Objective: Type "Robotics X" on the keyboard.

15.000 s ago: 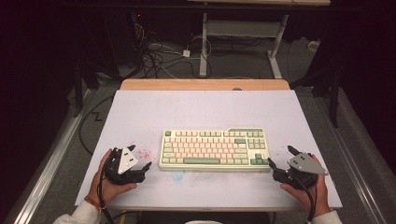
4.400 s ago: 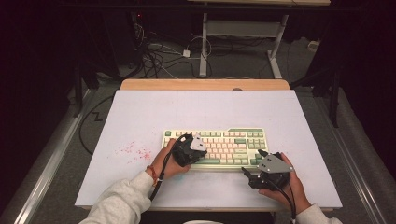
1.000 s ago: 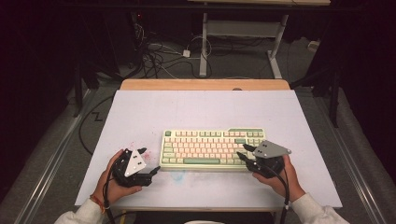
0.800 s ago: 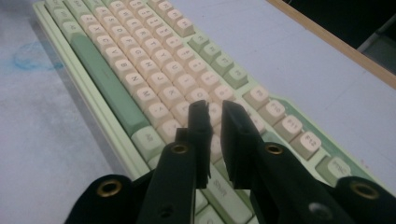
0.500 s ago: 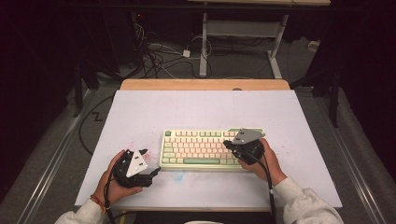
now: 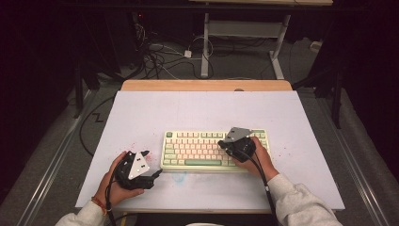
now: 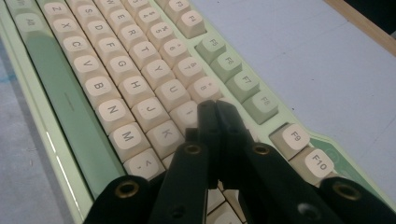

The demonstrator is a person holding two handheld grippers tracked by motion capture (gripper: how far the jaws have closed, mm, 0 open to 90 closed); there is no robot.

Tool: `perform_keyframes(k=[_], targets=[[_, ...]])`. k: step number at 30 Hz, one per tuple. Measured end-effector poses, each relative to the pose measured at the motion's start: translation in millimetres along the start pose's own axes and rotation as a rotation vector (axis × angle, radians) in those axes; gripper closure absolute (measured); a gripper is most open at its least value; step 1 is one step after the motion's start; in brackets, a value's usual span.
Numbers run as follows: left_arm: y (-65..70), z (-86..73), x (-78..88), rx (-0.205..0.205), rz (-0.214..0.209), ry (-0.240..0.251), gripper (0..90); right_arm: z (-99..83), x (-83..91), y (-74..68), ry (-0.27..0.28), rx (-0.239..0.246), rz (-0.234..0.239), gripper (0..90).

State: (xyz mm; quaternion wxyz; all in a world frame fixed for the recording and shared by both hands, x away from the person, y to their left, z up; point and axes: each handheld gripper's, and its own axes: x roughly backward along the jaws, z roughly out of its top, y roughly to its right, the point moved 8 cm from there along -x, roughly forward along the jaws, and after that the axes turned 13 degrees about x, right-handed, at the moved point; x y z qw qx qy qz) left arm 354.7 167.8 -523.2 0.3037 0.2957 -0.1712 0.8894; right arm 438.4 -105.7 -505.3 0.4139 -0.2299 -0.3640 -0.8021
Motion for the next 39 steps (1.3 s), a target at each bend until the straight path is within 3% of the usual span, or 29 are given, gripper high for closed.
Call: perform_keyframes(k=[39], targets=[[1.3,-0.4,-1.3,-0.006,0.002,-0.006,21.3,-2.2,-6.3,2.9,-0.014,-0.006,-0.006,90.0]])
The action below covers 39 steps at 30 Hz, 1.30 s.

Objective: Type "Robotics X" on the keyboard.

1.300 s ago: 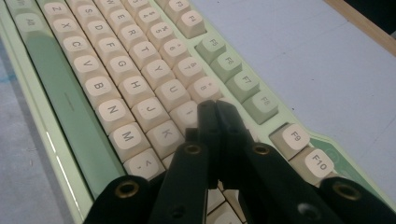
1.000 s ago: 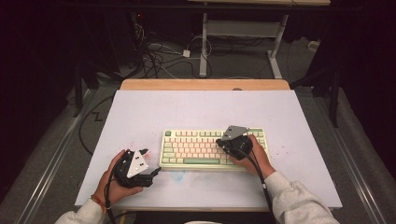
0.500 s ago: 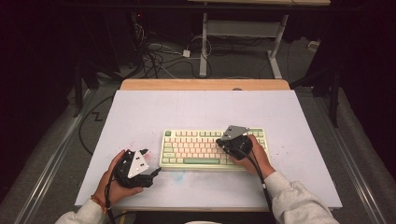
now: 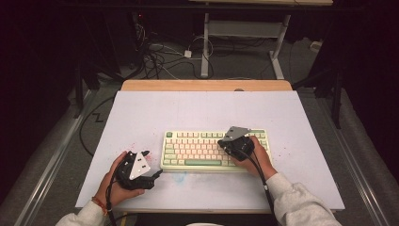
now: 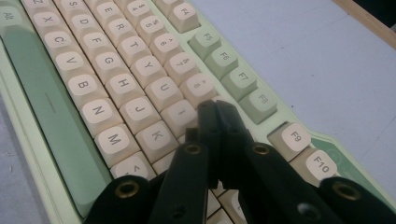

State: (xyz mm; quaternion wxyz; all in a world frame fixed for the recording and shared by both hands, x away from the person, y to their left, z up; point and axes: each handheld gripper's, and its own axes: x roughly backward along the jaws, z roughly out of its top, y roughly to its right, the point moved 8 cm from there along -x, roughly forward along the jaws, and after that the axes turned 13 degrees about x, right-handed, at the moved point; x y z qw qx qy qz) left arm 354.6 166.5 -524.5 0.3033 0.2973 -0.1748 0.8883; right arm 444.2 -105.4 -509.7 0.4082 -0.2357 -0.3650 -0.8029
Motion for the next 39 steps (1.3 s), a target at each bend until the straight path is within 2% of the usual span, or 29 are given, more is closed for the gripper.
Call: perform_keyframes(k=[6,11,26,33,37,39], targets=[[0.2,-0.3,0.1,-0.003,0.002,-0.003,21.3,0.8,-0.5,-1.7,0.002,0.006,0.001,90.0],[0.3,-0.9,-0.4,-0.004,0.000,-0.008,21.3,-0.3,-2.9,-5.1,-0.017,0.020,0.006,90.0],[-1.8,-1.7,0.1,0.009,0.005,-0.017,21.7,2.9,8.0,3.6,0.040,-0.014,-0.023,88.5],[-3.0,-2.7,-2.6,0.023,0.003,-0.031,22.1,6.2,15.8,6.6,0.076,-0.029,-0.032,83.3],[-4.4,-3.3,-2.3,0.033,0.008,-0.034,22.4,9.3,21.5,8.4,0.112,-0.035,-0.040,76.9],[-5.4,-4.0,-1.7,0.039,0.010,-0.035,22.5,11.0,25.5,9.0,0.131,-0.036,-0.045,70.9]])
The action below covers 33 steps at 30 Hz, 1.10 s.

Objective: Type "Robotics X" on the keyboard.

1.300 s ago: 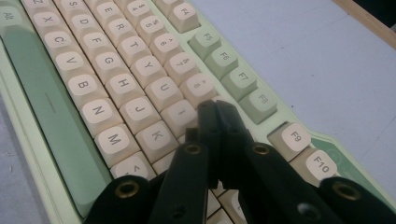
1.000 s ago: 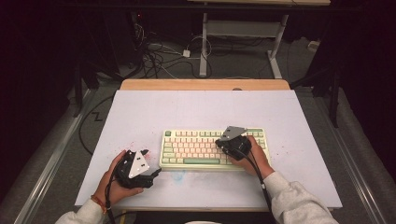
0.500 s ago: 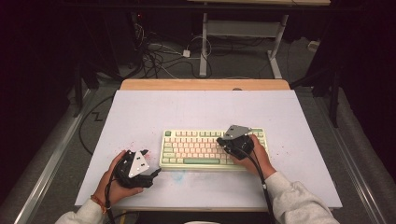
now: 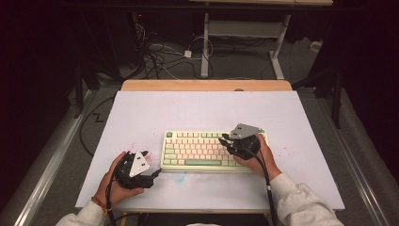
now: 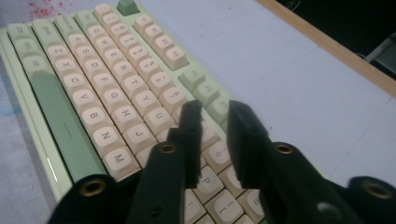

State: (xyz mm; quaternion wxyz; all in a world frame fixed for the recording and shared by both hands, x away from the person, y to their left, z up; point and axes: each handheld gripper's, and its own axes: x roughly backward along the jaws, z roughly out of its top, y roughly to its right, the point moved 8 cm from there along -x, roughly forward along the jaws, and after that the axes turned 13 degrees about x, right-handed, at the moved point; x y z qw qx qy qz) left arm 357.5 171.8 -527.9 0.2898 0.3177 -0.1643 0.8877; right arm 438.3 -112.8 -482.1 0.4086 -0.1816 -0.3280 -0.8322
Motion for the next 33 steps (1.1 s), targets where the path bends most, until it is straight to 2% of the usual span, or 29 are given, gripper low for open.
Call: perform_keyframes(k=[8,12,15,19,25,29,33], targets=[[-2.4,-3.1,-0.9,0.019,0.002,-0.018,22.8,4.6,14.6,2.0,0.064,-0.007,-0.010,47.6],[-3.5,-4.0,-3.5,0.021,-0.002,-0.024,22.8,4.3,22.0,5.1,0.083,-0.011,-0.052,34.6],[-4.1,-2.9,-4.7,0.023,0.001,-0.019,23.7,2.0,28.0,8.3,0.076,-0.012,-0.095,27.5],[-3.6,2.0,-3.1,0.036,0.000,0.013,24.9,-2.0,37.6,8.5,0.091,-0.016,-0.122,24.0],[-3.0,3.2,-0.3,0.021,0.017,0.015,24.9,-10.7,53.3,4.9,0.122,-0.019,-0.140,21.0],[-3.2,5.7,3.2,0.032,0.011,0.030,24.9,-21.9,61.3,1.5,0.113,-0.029,-0.164,20.7],[-1.3,6.9,6.0,0.025,0.003,0.036,31.4,-32.6,65.8,-3.4,0.086,-0.024,-0.184,20.7]])
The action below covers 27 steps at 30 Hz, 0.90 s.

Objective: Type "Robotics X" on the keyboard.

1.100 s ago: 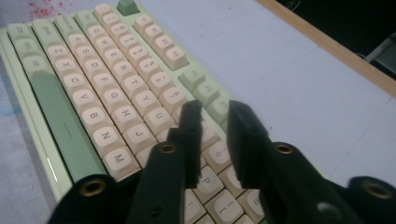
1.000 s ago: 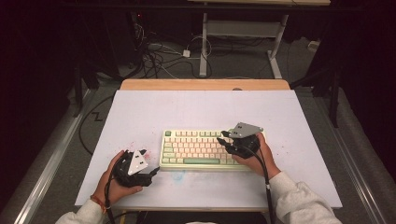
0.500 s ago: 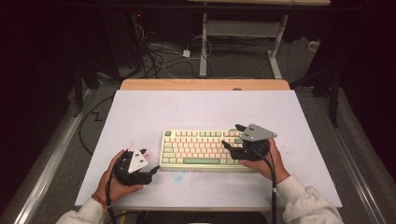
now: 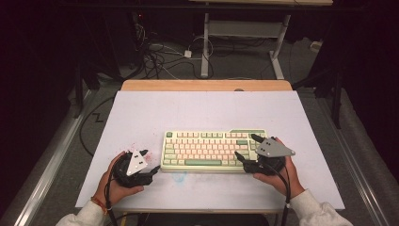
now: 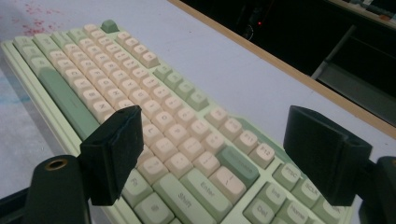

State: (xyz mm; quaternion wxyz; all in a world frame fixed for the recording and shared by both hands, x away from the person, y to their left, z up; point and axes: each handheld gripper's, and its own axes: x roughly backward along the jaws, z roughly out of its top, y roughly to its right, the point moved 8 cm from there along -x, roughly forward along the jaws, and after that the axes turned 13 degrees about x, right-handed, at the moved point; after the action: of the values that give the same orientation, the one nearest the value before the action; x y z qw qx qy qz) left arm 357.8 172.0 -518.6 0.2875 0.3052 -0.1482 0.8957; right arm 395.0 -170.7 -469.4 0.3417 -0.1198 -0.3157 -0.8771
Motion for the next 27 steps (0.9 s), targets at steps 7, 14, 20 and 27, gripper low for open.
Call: perform_keyframes(k=[7,14,20,27], targets=[[0.9,2.3,0.6,0.018,-0.024,-0.010,46.4,-14.8,7.6,-9.6,-0.019,0.016,-0.017,20.6],[-2.9,3.3,-4.5,0.073,-0.077,-0.059,75.8,-28.8,15.4,-24.8,-0.047,0.017,0.010,20.7],[0.2,6.5,-6.5,0.049,-0.092,-0.078,87.7,-32.2,19.4,-28.4,-0.057,0.020,0.019,20.7],[6.1,15.6,-9.7,0.017,-0.111,-0.085,88.0,-34.0,18.2,-28.8,-0.066,0.028,0.025,21.0]])
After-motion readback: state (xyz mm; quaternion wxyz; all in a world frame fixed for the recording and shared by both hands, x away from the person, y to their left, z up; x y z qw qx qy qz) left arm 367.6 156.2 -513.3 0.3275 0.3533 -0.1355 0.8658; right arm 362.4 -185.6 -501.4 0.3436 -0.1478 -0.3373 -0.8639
